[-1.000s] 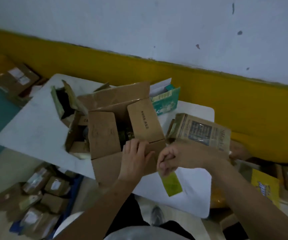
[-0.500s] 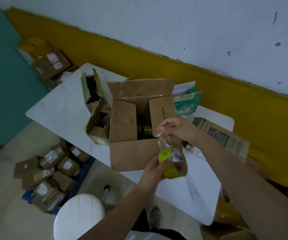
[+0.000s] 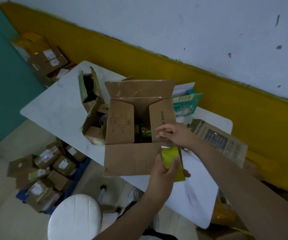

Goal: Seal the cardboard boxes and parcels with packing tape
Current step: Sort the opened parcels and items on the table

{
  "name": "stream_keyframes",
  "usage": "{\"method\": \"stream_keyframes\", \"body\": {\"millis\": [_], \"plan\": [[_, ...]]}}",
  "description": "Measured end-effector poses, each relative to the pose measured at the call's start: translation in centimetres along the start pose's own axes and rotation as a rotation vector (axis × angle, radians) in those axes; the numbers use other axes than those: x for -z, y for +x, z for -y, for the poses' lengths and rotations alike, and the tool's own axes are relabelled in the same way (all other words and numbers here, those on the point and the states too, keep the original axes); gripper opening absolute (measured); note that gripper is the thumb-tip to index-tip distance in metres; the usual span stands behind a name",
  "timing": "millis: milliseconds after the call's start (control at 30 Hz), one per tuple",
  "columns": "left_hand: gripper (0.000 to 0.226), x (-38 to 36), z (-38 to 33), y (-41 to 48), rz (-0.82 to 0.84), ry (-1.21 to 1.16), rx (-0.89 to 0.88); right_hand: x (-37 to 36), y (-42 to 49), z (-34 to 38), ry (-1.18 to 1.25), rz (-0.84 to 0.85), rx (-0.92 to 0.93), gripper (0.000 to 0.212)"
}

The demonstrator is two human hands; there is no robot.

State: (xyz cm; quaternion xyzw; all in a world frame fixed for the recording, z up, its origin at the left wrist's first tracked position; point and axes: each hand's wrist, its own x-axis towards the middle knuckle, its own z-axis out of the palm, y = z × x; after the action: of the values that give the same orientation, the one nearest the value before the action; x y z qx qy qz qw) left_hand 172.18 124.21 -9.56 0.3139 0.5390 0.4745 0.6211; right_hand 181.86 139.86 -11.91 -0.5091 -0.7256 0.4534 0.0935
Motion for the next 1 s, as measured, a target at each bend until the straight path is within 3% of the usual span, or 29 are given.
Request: {"method": "stream_keyframes", "body": {"millis": [233,367,533,633,767,1000], "plan": [[0.032,-1.1,-1.6,-0.7,-0.1,0.133,0.015,-0.9,-0.3,-0.2,-0.049,-0.03,0.055,0.019],[0.039,-1.5,-2.5,-0.9,-0.148,0.097,0.149,-1.2,-0.5,-0.1,0.053,-0.069,0.07,0.019],[0.022,-0.9,-3.8,-2.1,-0.059,0.144,0.177,-1.1,-1.2,0.2,0.045,-0.049,0.106,0.02],[0.009,0.1,-3.4,-2.5,0.018,0.117,0.215,-1.4,-1.2,0.2,-0.055,-0.059,0.111,0.02],[0.023,0.8,-2.7,-2.6,0.022,0.13,0.25,-1.7,-1.2,0.5,-0.261,-0.088,0.14,0.022],[0.021,0.9,-1.5,-2.4,0.042,0.091,0.228,-1.2,-1.2,0.1,-0.458,-0.153,0.234,0.022]]}}
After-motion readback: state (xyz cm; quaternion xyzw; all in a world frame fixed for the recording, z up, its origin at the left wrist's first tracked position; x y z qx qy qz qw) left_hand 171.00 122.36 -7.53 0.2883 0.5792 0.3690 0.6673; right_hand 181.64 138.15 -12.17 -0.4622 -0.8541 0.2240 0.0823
